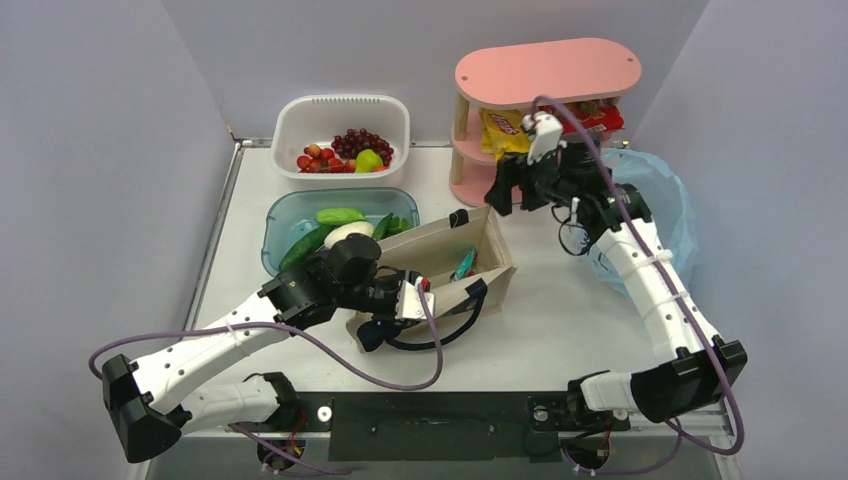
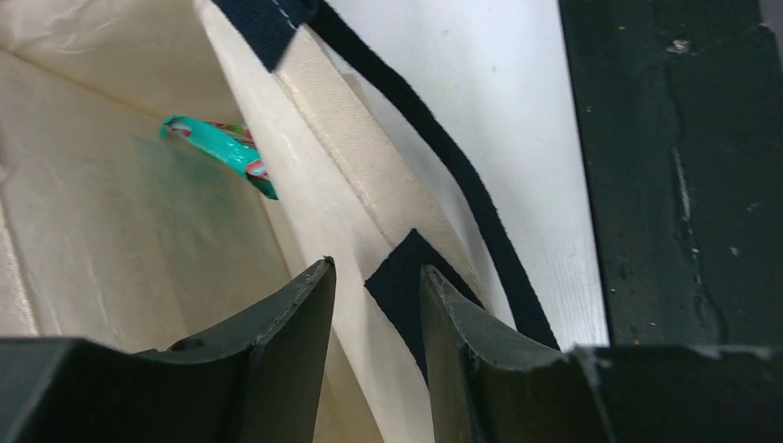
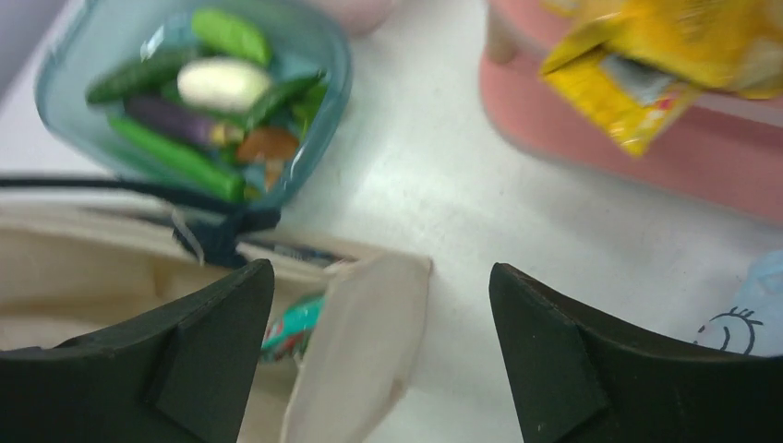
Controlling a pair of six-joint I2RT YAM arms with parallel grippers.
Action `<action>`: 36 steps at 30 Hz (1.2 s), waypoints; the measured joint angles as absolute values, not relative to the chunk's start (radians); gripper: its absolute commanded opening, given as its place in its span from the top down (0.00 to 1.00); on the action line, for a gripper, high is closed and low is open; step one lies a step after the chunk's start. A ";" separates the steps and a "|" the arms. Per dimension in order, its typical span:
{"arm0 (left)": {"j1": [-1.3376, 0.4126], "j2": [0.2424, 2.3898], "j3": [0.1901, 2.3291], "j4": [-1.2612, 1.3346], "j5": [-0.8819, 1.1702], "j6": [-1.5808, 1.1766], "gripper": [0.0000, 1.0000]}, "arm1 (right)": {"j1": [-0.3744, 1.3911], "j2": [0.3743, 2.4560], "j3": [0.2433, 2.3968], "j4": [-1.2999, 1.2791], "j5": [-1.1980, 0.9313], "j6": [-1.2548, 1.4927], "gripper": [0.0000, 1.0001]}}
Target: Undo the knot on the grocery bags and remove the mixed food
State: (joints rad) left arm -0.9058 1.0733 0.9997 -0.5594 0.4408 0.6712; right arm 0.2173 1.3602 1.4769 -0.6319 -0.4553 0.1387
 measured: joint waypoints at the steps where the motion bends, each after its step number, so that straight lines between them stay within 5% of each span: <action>1: -0.918 1.071 0.997 -0.567 0.440 0.674 0.64 | 0.271 1.342 1.456 -0.657 -0.429 0.087 0.17; 6: -0.948 1.049 0.988 -0.593 0.452 0.673 0.64 | 0.433 1.272 1.364 -0.759 -0.313 -0.089 0.28; 15: -0.969 1.027 0.958 -0.566 0.429 0.619 0.68 | 0.536 1.114 1.143 -0.815 -0.249 -0.249 0.99; 26: -1.002 1.091 0.966 -0.294 0.252 0.490 0.73 | 0.615 0.868 0.951 -0.751 -0.250 -0.355 1.00; 36: -1.095 1.160 0.780 -0.375 0.257 0.694 0.66 | 0.638 0.807 0.888 -0.690 -0.251 -0.301 1.00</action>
